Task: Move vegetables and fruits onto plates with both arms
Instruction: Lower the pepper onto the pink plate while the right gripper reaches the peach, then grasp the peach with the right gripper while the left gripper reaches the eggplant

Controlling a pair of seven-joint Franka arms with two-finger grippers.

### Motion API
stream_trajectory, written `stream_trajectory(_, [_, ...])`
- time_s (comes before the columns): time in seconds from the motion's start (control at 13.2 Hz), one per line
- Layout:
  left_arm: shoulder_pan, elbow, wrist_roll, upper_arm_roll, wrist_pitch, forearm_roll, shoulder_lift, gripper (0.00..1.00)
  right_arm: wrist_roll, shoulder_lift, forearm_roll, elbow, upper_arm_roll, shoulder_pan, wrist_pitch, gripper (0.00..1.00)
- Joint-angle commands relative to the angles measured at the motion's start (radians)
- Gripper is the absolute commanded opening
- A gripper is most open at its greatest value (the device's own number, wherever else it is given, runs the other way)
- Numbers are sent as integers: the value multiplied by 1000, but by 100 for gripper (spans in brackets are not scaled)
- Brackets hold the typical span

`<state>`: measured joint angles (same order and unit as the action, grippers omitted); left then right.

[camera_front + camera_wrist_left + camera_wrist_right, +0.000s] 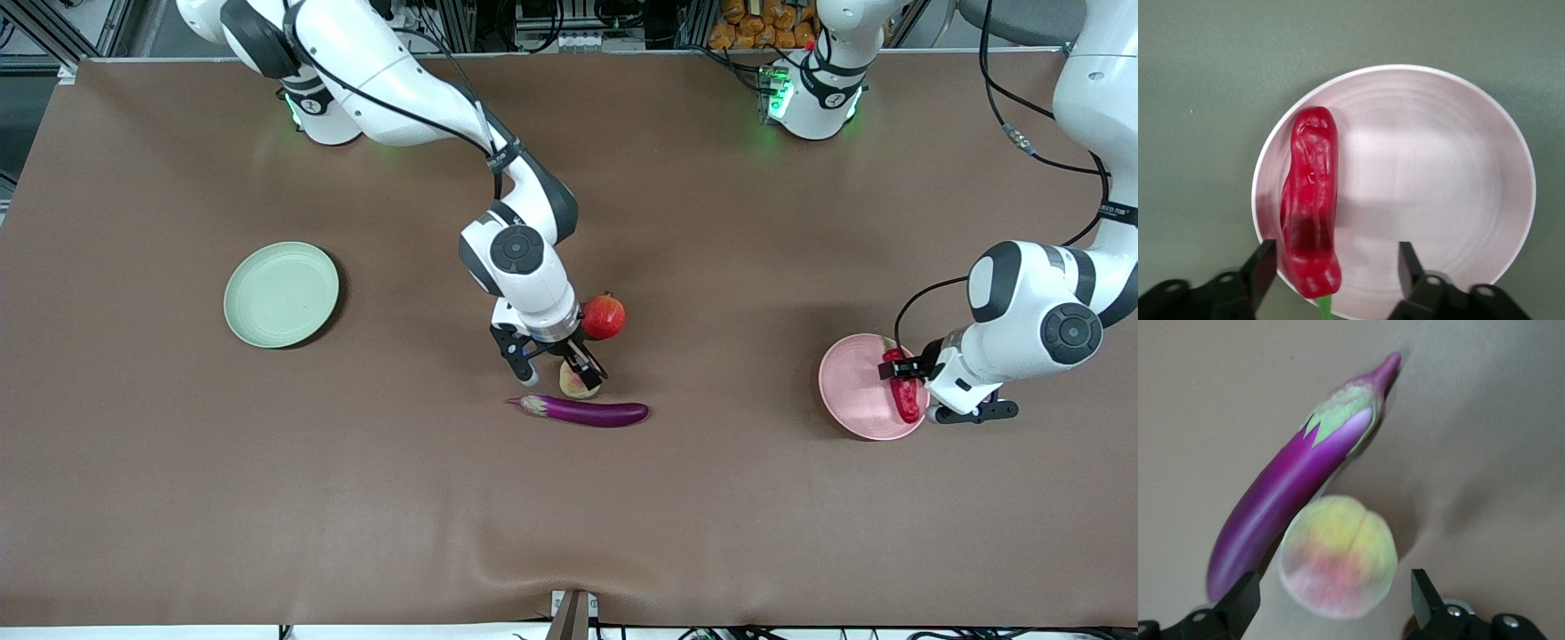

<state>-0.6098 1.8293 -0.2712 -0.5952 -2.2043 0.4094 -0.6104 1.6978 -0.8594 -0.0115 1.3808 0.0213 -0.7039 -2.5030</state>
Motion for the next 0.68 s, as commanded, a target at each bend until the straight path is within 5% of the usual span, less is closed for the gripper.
stream_trajectory(0.0, [-2, -5, -12, -17, 6, 3, 24, 100, -30, -38, -48, -49, -12, -14, 3, 100])
stream_trajectory(0.38, [19, -7, -398, -162, 40, -64, 34, 100, -23, -84, -59, -111, -14, -35, 3, 100])
stream_trajectory(0.61, [143, -44, -691, -173, 40, -66, 11, 100, -23, -90, -108, -103, -12, -40, 4, 100])
